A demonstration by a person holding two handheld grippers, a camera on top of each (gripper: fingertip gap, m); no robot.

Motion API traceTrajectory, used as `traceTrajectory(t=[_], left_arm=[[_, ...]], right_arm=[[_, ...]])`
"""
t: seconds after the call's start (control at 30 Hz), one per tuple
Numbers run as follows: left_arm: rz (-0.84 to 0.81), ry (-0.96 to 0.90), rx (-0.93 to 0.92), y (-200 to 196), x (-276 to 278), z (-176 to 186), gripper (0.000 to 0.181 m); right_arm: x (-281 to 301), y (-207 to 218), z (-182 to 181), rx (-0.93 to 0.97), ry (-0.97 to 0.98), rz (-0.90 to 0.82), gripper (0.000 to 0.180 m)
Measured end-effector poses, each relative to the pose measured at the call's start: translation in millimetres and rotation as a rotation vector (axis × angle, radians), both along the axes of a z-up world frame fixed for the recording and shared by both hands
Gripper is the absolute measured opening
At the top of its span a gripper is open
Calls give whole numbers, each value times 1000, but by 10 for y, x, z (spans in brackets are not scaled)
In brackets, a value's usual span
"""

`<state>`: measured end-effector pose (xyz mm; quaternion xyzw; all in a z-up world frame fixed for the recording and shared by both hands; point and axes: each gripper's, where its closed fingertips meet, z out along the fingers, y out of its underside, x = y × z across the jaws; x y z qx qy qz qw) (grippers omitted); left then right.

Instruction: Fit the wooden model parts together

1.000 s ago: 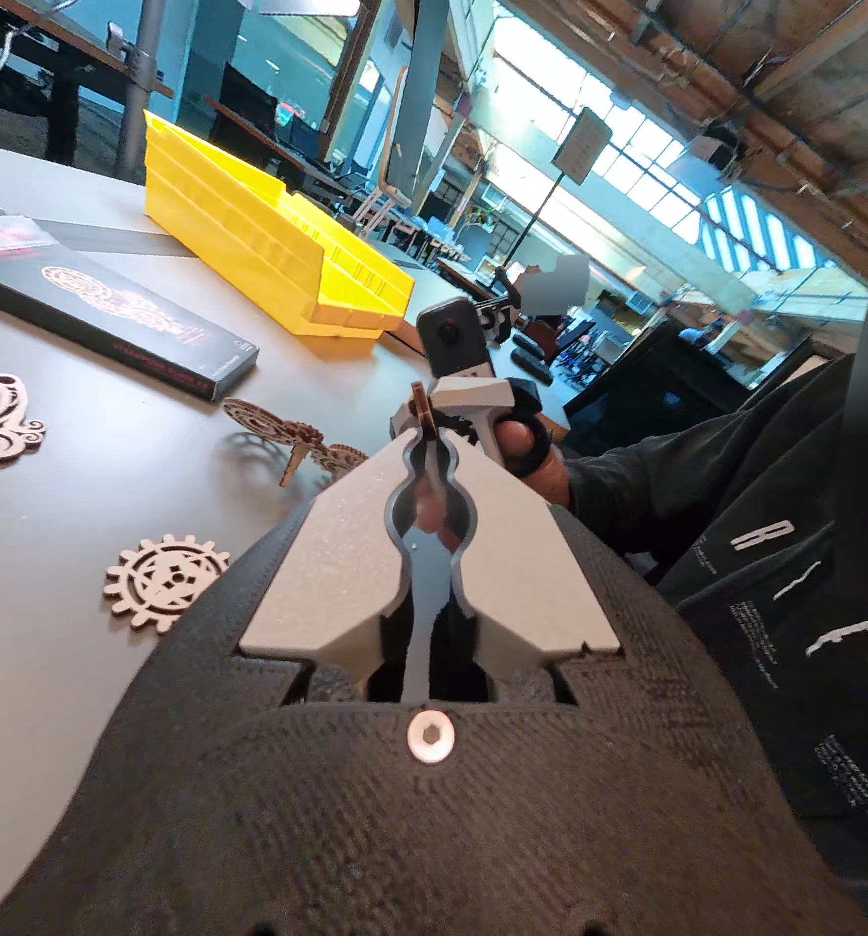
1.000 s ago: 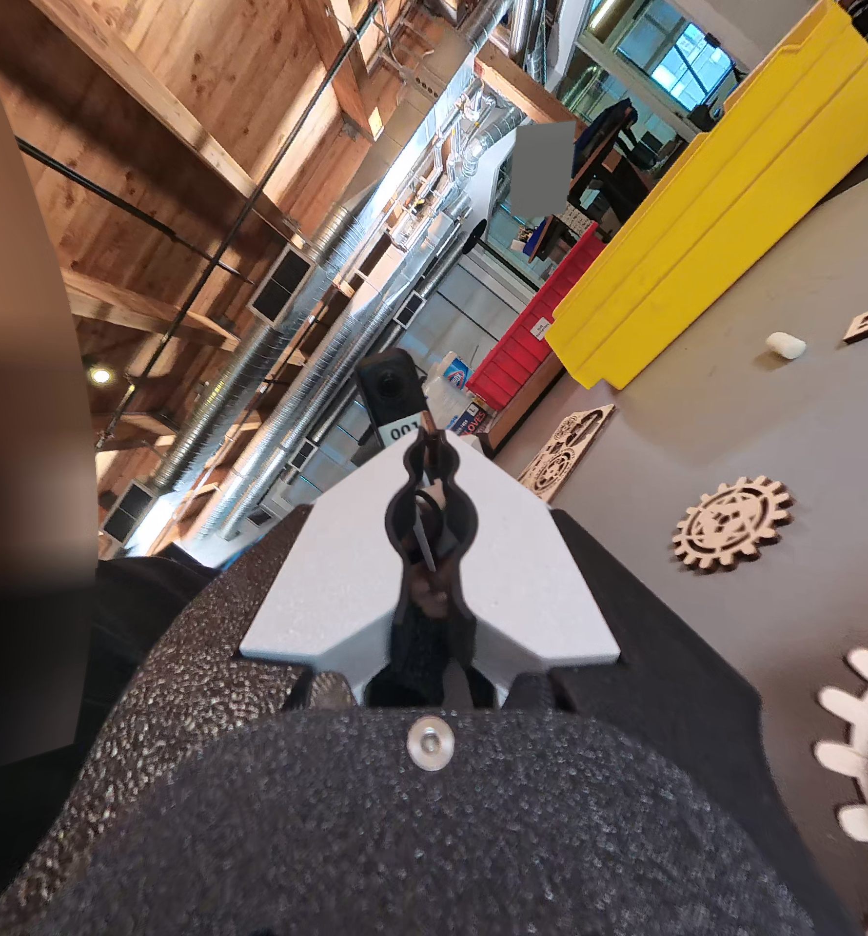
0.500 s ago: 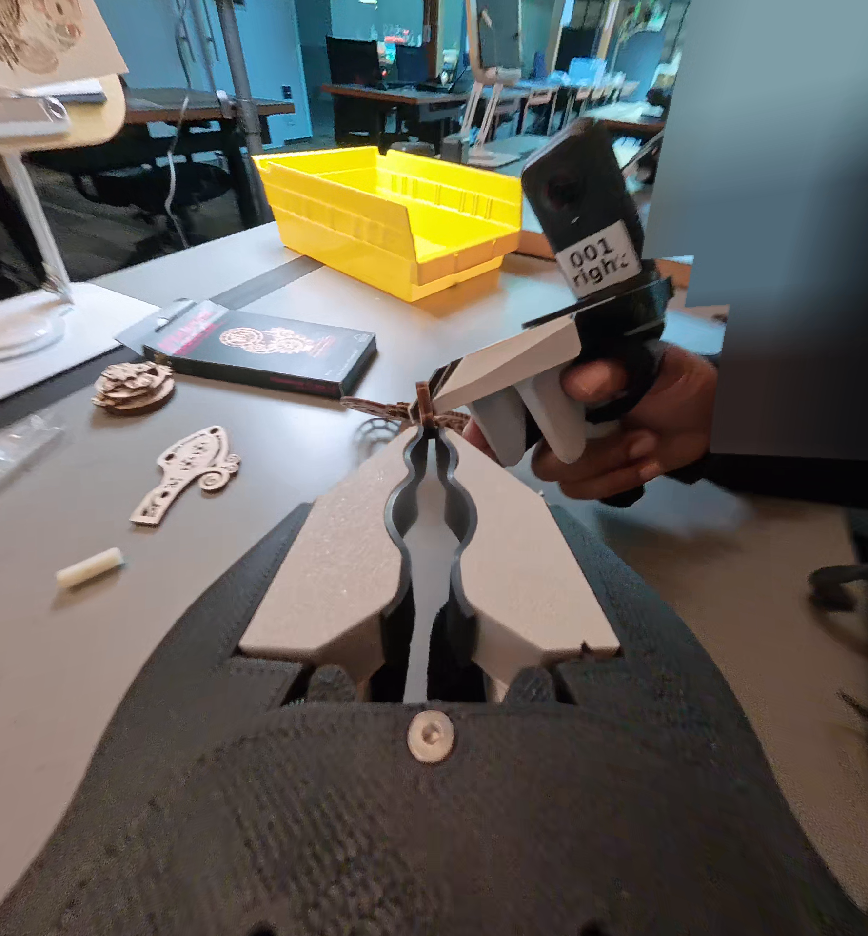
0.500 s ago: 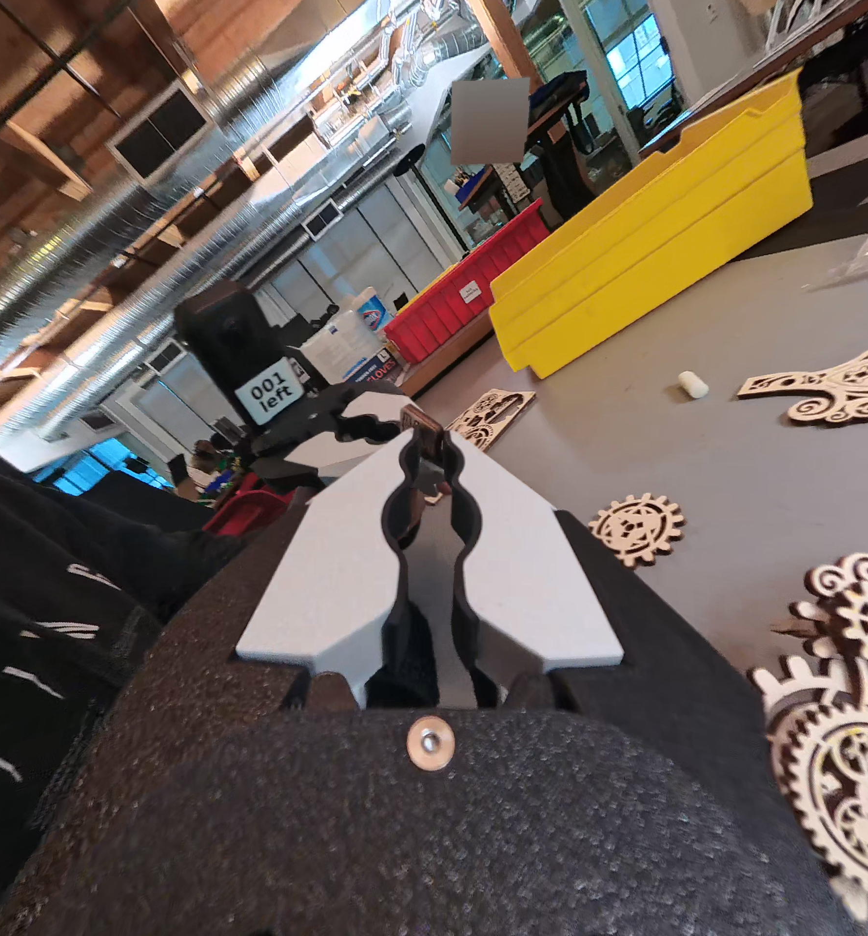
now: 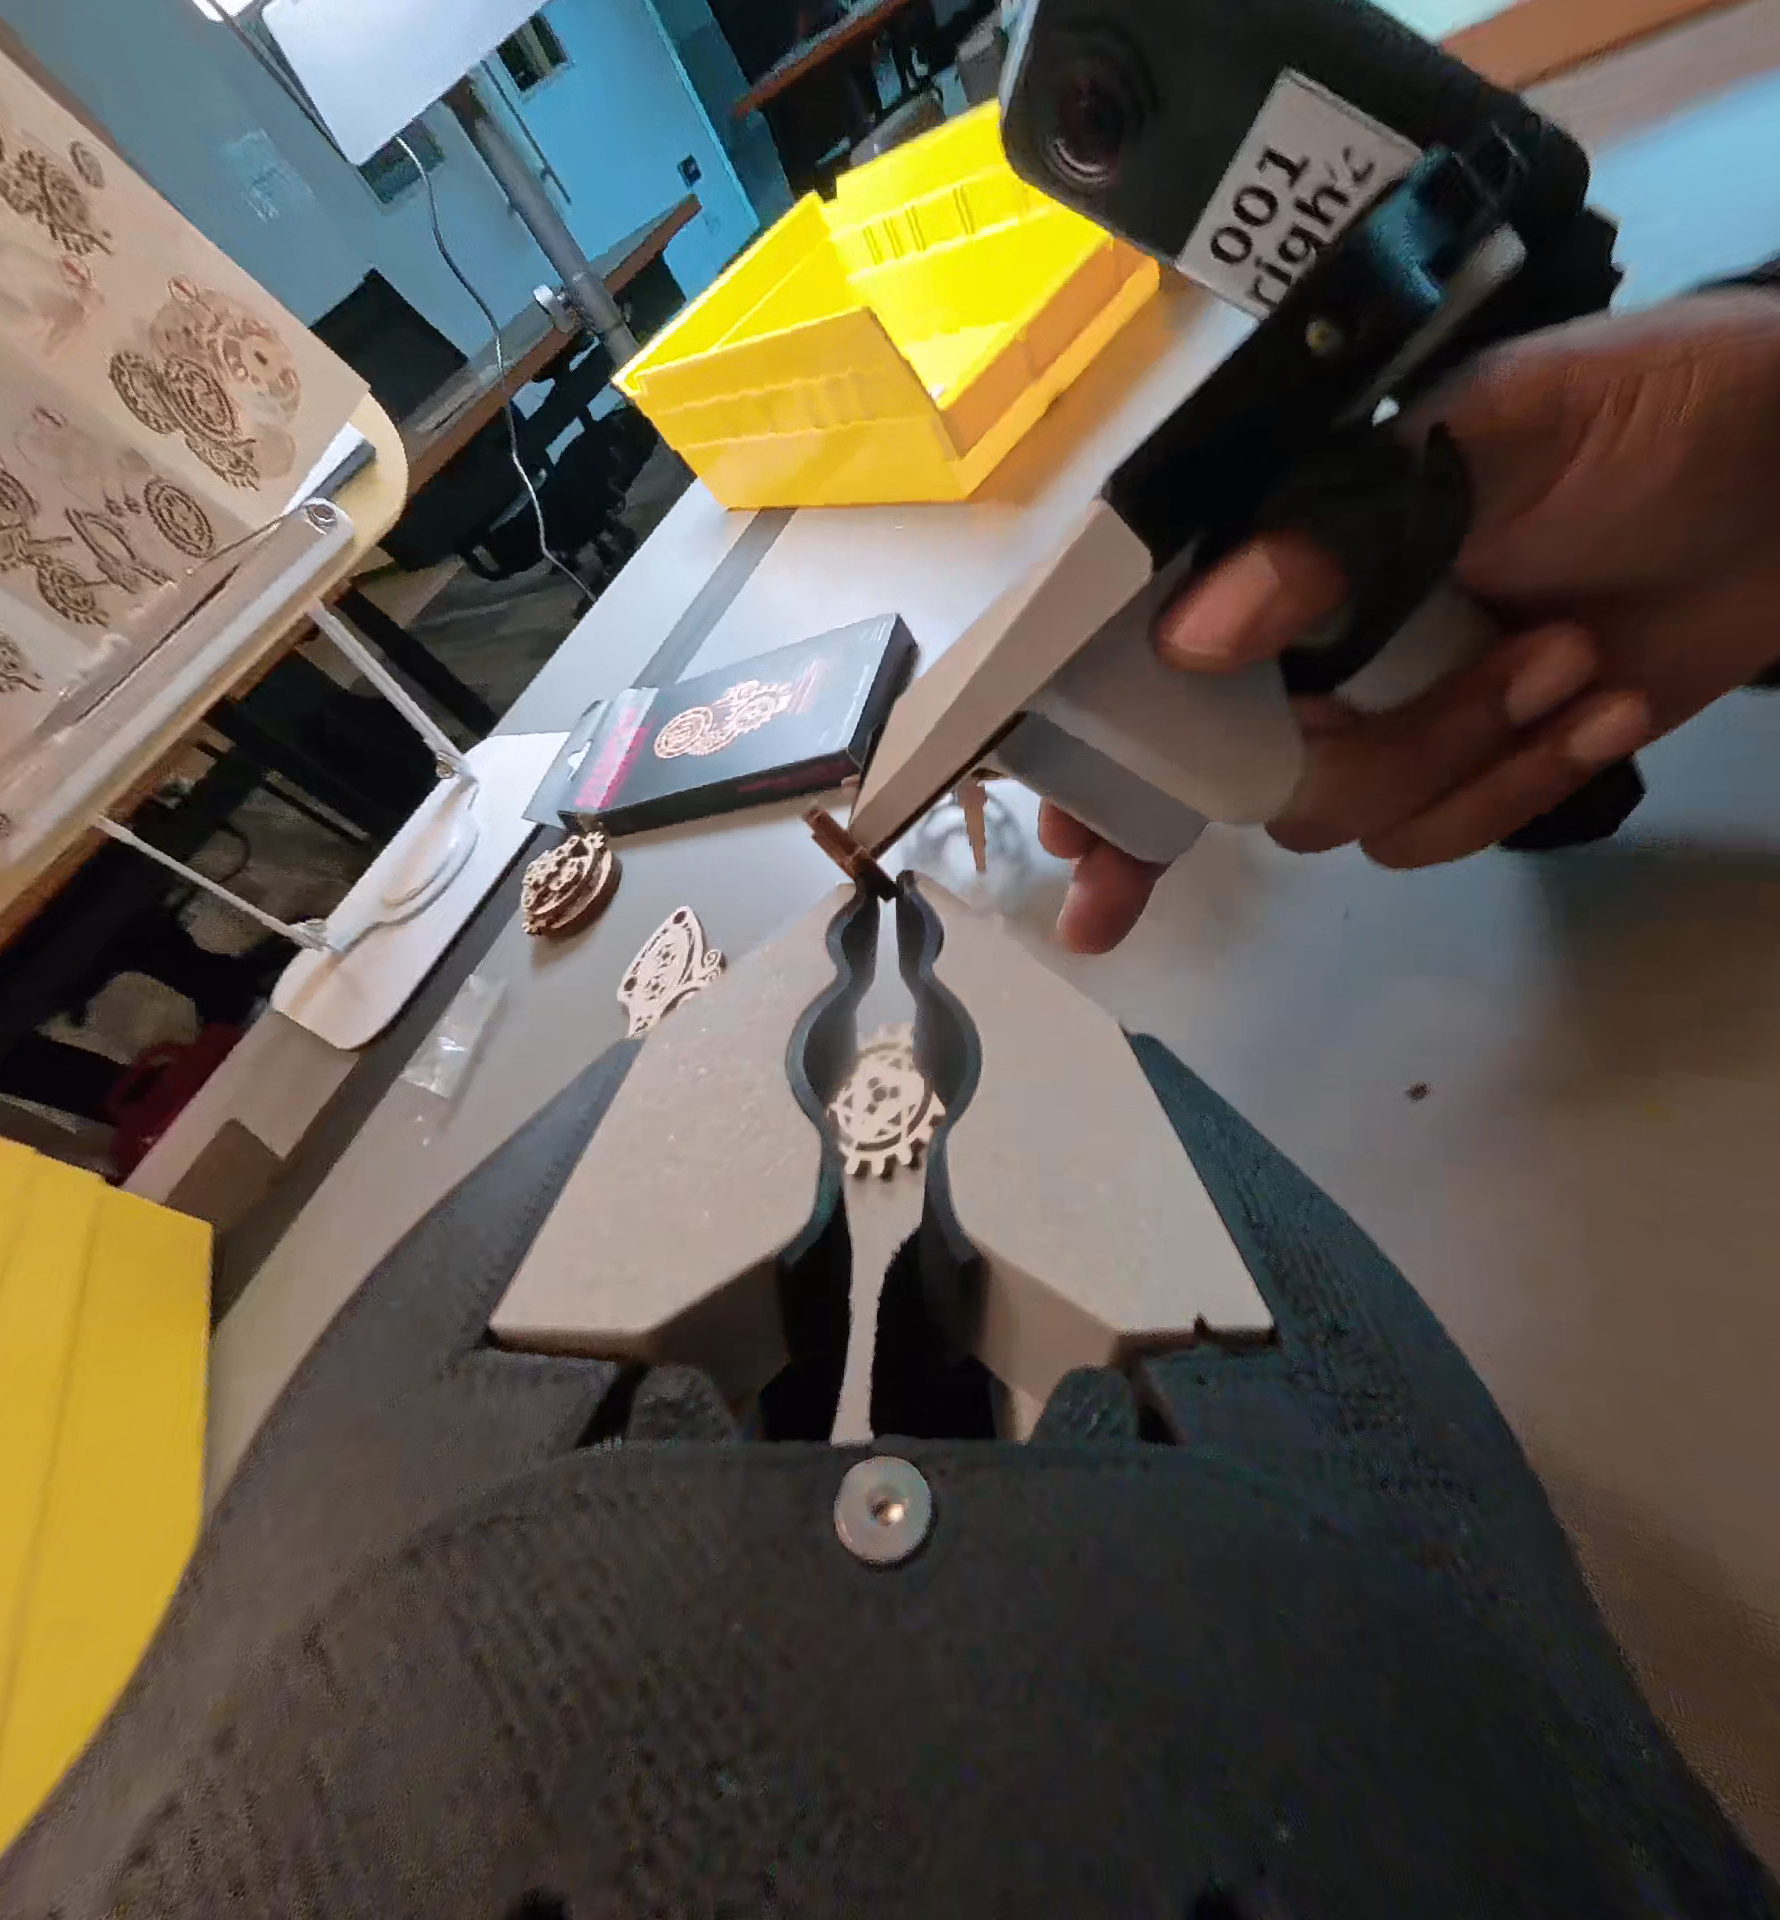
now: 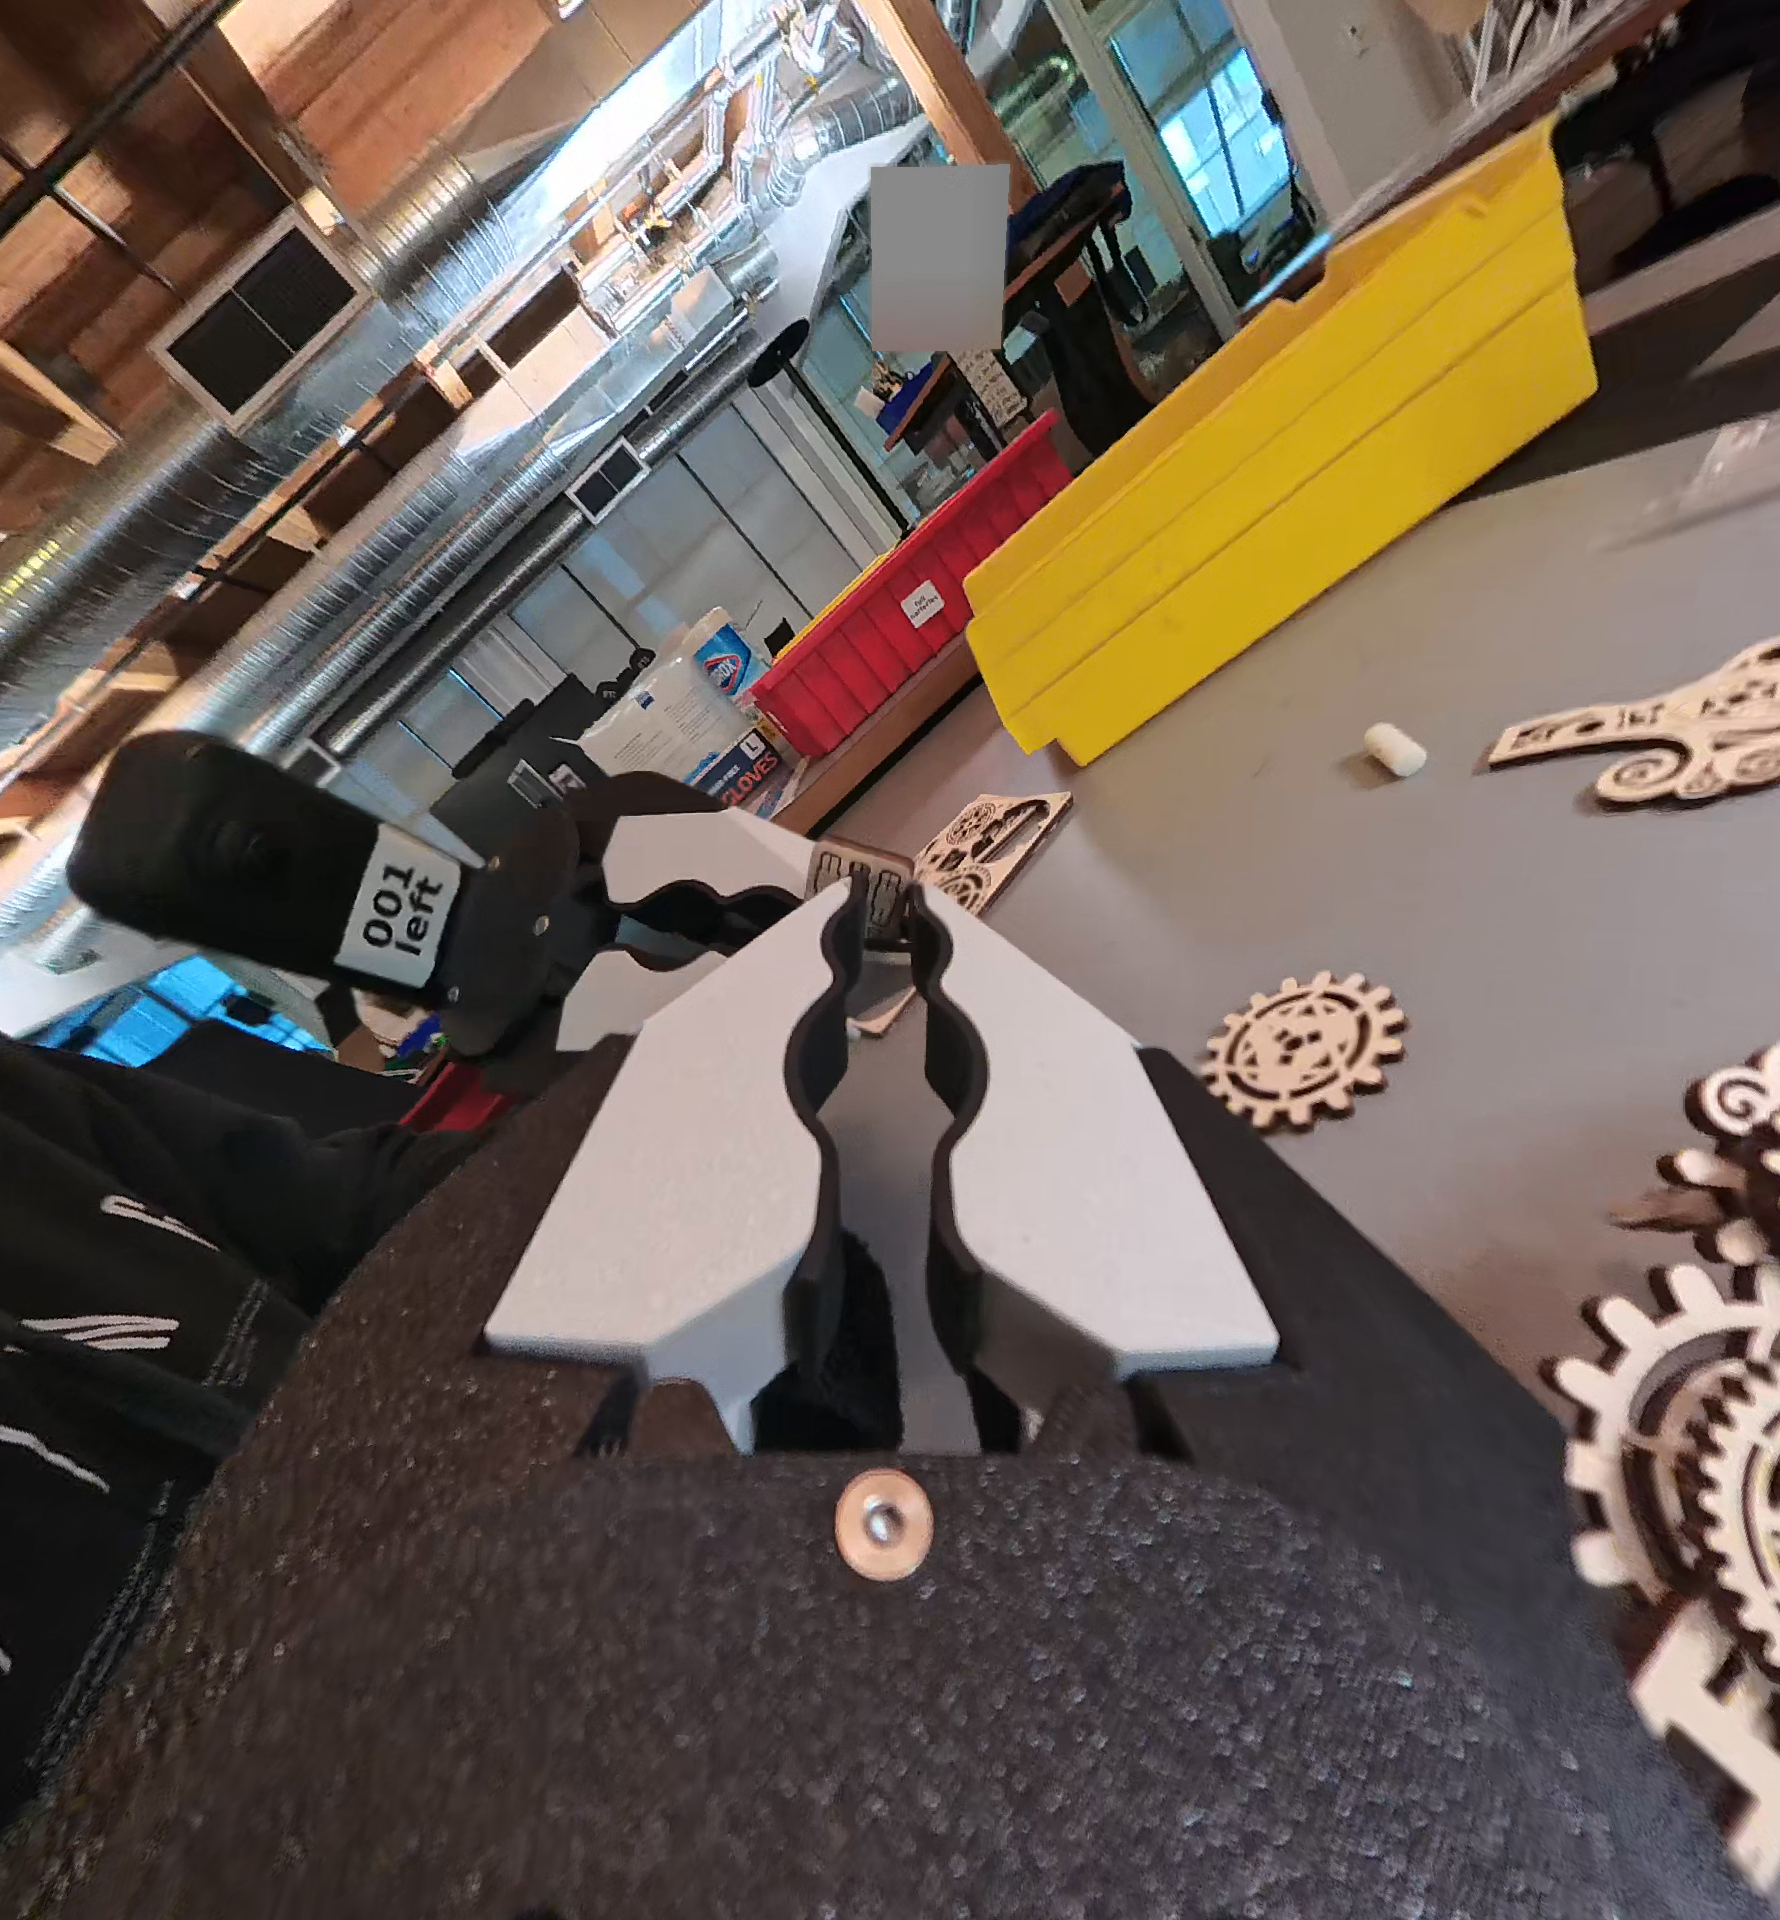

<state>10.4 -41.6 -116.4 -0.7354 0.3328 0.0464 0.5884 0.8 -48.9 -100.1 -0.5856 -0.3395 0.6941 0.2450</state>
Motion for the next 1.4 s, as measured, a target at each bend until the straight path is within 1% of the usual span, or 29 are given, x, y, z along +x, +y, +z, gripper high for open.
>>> traceTrajectory(t=[0.07, 0.13, 0.2, 0.27, 0.33, 0.4, 0.47, 0.53, 0.67, 0.77, 0.9, 1.03, 1.23, 1.4], left_arm=[[-7, 65, 13, -4, 0, -46, 2], [-36, 150, 68, -29, 21, -13, 2], [-79, 185, 101, -64, 53, 19, 2], [-111, 153, 109, -96, 63, 43, 2], [-158, 73, 107, -150, 102, 94, 2], [-190, -44, 64, -179, 124, 102, 1], [-204, -63, 60, -198, 136, 108, 1], [-208, -27, 68, -208, 155, 98, 1], [-226, 62, 95, -250, 196, 81, 1], [-248, 96, 82, -274, 228, 36, 1], [-216, 149, 59, -245, 178, -31, 1], [-186, 214, 34, -207, 134, -134, 1], [-194, 185, 7, -207, 150, -171, 1], [-206, 189, -9, -218, 163, -209, 1]], right_arm=[[2, -1, -52, -26, -13, 24, 5], [25, -30, -23, -18, 19, 59, 5], [60, -73, 16, 1, 56, 118, 5], [86, -107, 10, 73, 52, 174, 10], [102, -115, 22, 184, 52, 194, 24], [109, -137, 37, 261, 54, 210, 25], [127, -170, 55, 321, 70, 219, 21], [155, -202, 69, 443, 91, 206, 15], [218, -269, 82, 847, 131, 130, 9], [255, -298, 46, 992, 133, 122, 9], [309, -276, 40, 1074, 124, 135, 9], [317, -274, -44, 1092, 71, 167, 9], [297, -299, -127, 1134, 41, 179, 10], [297, -304, -149, 1127, 34, 190, 9]])
